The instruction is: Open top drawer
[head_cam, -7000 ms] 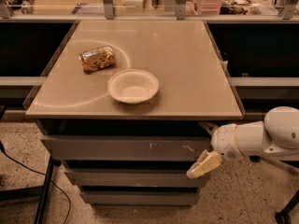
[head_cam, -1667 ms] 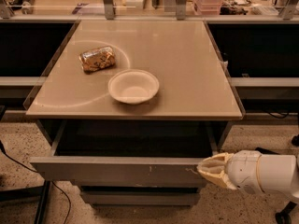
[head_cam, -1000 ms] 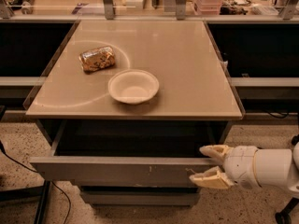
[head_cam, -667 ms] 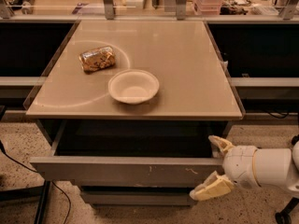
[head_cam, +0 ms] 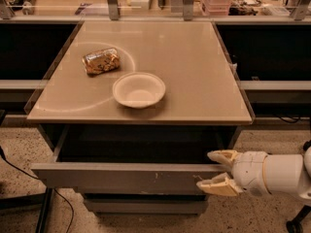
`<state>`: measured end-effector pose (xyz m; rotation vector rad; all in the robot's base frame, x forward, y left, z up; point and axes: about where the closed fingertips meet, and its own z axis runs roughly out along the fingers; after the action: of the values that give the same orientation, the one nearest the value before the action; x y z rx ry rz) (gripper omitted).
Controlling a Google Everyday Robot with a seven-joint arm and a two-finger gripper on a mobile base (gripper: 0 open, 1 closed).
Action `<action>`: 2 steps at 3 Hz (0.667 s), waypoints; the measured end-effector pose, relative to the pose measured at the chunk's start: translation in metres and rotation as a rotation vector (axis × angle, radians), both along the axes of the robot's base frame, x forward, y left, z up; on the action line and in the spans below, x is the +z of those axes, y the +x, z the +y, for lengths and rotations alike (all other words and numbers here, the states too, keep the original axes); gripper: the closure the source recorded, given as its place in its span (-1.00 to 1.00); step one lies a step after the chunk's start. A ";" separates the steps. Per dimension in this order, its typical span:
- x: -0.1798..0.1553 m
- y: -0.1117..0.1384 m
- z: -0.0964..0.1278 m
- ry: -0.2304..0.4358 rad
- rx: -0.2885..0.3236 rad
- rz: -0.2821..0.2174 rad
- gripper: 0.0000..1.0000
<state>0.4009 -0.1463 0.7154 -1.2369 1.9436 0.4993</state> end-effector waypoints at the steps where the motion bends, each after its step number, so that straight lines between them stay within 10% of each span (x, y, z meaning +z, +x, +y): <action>1: 0.000 0.000 0.000 0.000 0.000 0.000 0.28; 2: 0.000 0.000 0.000 0.000 0.000 0.000 0.75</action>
Offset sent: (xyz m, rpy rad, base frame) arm 0.0000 0.0000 0.0000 0.0000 0.0000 0.0000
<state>0.4009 -0.1463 0.7154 -1.2370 1.9435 0.4993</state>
